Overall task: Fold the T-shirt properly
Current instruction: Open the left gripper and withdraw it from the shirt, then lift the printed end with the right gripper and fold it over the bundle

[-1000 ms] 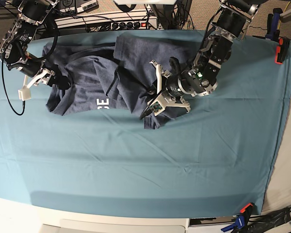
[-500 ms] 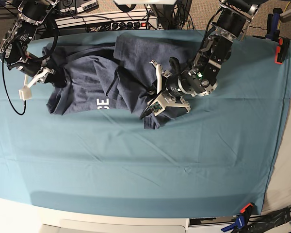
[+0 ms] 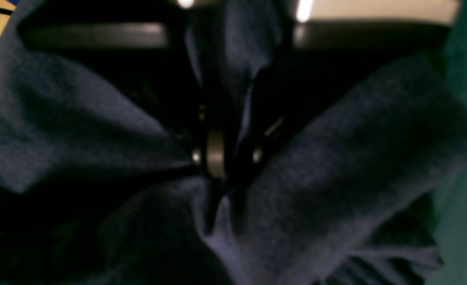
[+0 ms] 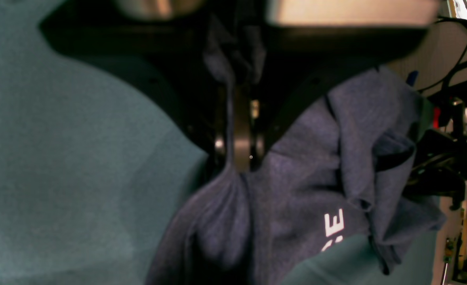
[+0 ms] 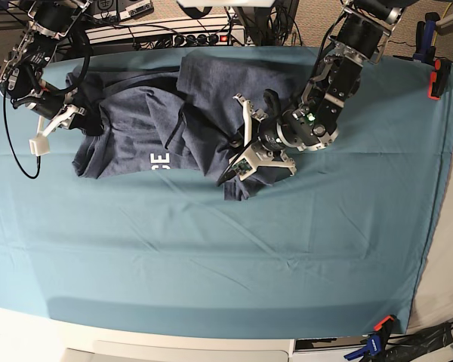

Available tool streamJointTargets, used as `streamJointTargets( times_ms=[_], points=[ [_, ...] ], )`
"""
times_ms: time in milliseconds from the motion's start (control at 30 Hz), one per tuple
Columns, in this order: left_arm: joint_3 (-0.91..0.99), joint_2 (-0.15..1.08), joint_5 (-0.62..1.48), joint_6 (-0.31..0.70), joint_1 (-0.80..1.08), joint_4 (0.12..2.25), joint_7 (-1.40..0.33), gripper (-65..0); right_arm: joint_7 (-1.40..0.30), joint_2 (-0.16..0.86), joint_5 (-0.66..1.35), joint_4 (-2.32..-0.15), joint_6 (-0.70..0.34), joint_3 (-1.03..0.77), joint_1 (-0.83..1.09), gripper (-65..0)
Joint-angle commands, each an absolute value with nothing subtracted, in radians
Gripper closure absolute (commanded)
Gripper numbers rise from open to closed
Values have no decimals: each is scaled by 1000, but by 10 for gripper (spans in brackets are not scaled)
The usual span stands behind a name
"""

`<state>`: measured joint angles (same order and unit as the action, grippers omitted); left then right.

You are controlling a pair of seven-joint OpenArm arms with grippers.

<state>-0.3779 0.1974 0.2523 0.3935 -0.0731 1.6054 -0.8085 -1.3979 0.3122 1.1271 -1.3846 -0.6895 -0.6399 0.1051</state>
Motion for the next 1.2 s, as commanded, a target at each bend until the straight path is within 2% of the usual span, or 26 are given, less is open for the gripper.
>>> streamJointTargets(
  times_ms=[0, 433, 667, 833, 967, 1167],
  points=[
    [-375, 202, 240, 389, -86, 1617, -832, -119, -1384, 330, 1156, -1397, -698, -643, 97, 0],
    [-375, 210, 241, 389, -85, 1757, -902, -119, -1384, 330, 1156, -1397, -698, -643, 97, 0],
    [-354, 320, 240, 355, -79, 1894, -910, -119, -1385, 330, 1155, -1397, -698, -643, 97, 0],
    [-254, 411, 257, 355, -39, 1950, -910, -119, -1396, 330, 1173, -1397, -698, -643, 98, 0],
    [-137, 470, 317, 365, 16, 1959, -909, -119, -1396, 329, 1308, -1406, -698, -643, 105, 0],
    [59, 507, 411, 402, 101, 1962, -909, -119, -1396, 319, 1389, -1506, -698, -643, 166, 0]
  ],
)
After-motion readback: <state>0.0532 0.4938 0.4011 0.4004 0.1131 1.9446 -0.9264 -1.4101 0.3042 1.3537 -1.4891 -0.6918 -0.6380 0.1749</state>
